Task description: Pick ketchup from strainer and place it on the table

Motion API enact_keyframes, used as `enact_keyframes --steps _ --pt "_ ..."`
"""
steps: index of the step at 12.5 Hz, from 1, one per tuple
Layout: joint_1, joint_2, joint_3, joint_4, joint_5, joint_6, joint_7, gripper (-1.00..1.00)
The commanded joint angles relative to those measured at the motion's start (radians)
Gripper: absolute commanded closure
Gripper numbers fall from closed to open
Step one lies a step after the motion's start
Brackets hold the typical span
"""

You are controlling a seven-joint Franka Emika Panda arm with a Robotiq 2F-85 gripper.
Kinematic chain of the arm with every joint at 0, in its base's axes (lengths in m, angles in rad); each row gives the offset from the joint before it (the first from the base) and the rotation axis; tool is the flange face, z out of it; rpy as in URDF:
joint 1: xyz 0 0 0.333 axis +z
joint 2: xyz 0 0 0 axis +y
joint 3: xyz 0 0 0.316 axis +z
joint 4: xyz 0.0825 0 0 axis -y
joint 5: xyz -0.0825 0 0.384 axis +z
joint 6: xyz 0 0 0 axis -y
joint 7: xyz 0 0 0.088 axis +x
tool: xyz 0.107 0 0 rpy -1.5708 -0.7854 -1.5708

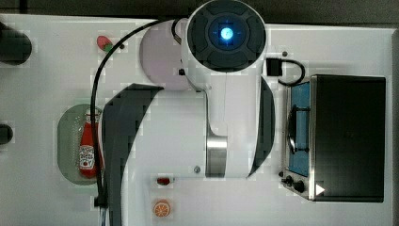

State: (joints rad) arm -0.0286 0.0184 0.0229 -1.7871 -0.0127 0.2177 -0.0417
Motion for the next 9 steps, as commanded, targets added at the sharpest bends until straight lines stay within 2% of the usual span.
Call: enact_keyframes --steps 1,3,6,9 --pt "-0.1 -0.264 0.059 -0.107 0.028 -0.158 0.15 -0.59" --pt "-0.094 -0.258 0.088 -0.107 0.029 -0.155 0.15 -0.99" --pt "-0.075 -0.232 0.193 -0.107 0.03 -0.129 0.15 -1.0" --pt "-0.066 -0.198 0.349 -0.106 0.03 -0.102 0.15 -1.0"
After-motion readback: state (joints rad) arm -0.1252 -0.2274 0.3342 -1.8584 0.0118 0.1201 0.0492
